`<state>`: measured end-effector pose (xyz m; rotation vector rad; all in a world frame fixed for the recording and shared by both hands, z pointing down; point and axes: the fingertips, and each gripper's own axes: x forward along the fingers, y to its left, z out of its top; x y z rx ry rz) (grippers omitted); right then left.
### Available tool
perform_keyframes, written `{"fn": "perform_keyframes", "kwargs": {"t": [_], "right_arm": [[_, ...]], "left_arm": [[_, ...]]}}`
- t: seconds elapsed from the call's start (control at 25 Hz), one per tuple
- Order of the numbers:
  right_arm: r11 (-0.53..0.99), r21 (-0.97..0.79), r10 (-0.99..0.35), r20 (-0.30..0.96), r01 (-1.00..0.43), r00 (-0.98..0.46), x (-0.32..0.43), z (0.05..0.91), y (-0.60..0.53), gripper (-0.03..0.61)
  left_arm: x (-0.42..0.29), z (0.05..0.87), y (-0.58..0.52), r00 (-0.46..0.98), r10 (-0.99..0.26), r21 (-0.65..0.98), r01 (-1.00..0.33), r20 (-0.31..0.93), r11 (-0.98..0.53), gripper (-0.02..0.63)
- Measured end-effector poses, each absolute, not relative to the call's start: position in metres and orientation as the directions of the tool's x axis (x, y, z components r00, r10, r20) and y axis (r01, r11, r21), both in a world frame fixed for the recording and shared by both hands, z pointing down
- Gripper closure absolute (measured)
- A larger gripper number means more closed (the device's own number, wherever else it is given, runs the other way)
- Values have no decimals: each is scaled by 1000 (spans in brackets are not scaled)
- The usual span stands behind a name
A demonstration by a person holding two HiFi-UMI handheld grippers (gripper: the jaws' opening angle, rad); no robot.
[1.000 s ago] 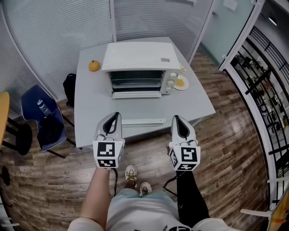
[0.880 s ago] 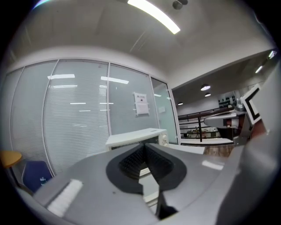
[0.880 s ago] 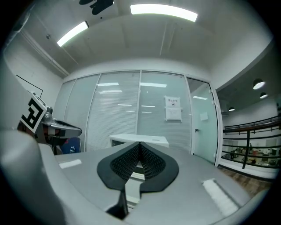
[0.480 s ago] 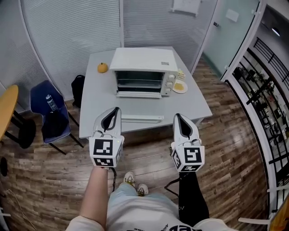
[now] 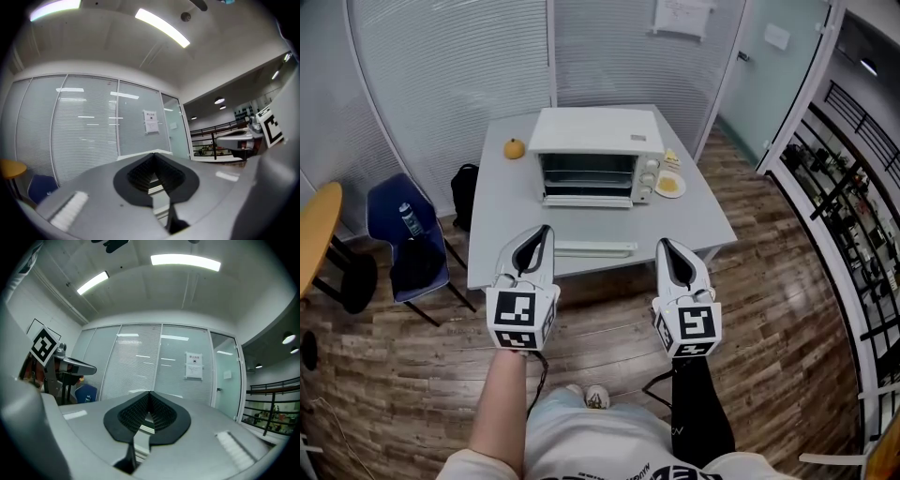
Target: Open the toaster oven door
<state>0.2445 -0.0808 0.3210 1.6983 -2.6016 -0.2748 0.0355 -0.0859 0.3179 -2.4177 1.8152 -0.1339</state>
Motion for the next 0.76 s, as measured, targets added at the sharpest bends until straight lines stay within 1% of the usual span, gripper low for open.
{"fn": "perform_keyframes", "kwargs": {"t": [0.76], "right_arm": [[412, 171, -897, -98, -895, -432, 243, 315, -69, 575]], "left_arm": [[42, 309, -73, 303, -953, -162, -942, -26, -295, 555]]}}
